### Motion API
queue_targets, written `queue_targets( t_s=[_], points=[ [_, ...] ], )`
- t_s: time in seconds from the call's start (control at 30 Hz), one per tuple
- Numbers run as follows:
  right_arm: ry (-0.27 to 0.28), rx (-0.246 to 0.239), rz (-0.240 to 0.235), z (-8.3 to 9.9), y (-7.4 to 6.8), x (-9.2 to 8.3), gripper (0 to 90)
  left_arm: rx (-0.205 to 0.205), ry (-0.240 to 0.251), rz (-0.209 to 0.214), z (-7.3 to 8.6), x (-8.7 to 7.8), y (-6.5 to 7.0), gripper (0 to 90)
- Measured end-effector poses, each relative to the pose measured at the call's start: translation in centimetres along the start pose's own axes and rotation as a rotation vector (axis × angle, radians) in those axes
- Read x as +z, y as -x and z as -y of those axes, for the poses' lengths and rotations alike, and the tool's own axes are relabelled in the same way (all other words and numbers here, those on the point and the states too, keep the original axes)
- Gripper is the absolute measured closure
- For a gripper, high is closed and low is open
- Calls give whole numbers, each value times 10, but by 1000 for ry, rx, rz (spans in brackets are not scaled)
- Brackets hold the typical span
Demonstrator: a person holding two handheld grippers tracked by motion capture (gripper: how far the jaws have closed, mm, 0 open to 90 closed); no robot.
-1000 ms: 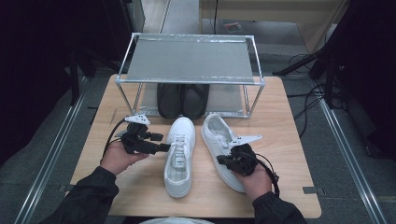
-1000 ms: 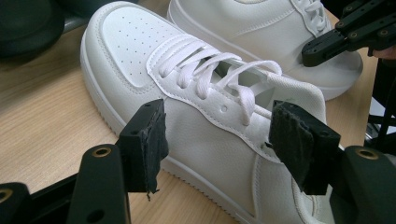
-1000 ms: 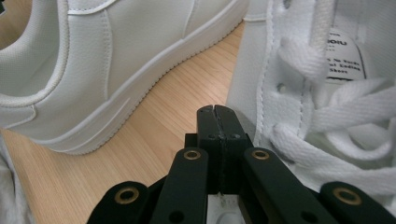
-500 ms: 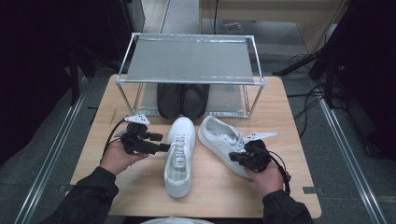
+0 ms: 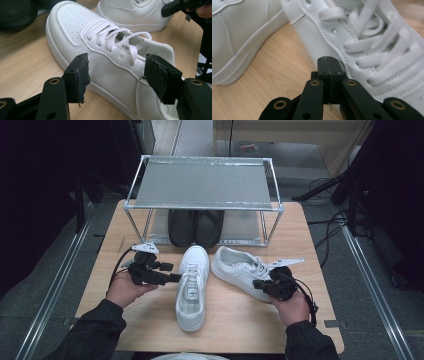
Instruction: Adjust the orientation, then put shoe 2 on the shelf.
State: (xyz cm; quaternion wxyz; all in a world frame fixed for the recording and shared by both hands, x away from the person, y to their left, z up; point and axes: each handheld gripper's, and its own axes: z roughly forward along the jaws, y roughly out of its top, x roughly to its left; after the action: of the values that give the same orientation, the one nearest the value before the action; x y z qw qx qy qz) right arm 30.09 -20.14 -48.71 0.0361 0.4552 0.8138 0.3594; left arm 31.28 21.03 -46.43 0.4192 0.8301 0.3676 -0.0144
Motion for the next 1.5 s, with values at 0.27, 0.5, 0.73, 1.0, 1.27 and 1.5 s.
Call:
queue_targets(
  t_s=[0.27, 0.5, 0.73, 1.0, 1.27, 1.5],
  points=[
    [29, 22, 77, -3, 15, -4, 900, -1, -1, -1, 0, 0, 1, 368],
    [74, 17, -3, -19, -4, -8, 900, -9, -1, -5, 2, -1, 0, 367],
    [99, -58, -50, -40, -27, 5, 900, -24, -6, -24, 12, -7, 2, 367],
    [121, -70, -35, -60, -30, 20, 900, -46, -1, -48, 25, -16, 3, 366],
    [56, -115, -9, -66, -37, 41, 900, -66, 6, -63, 33, -23, 4, 366],
    [47, -113, -20, -64, -36, 46, 900, -62, 7, -64, 33, -23, 4, 366]
  ],
)
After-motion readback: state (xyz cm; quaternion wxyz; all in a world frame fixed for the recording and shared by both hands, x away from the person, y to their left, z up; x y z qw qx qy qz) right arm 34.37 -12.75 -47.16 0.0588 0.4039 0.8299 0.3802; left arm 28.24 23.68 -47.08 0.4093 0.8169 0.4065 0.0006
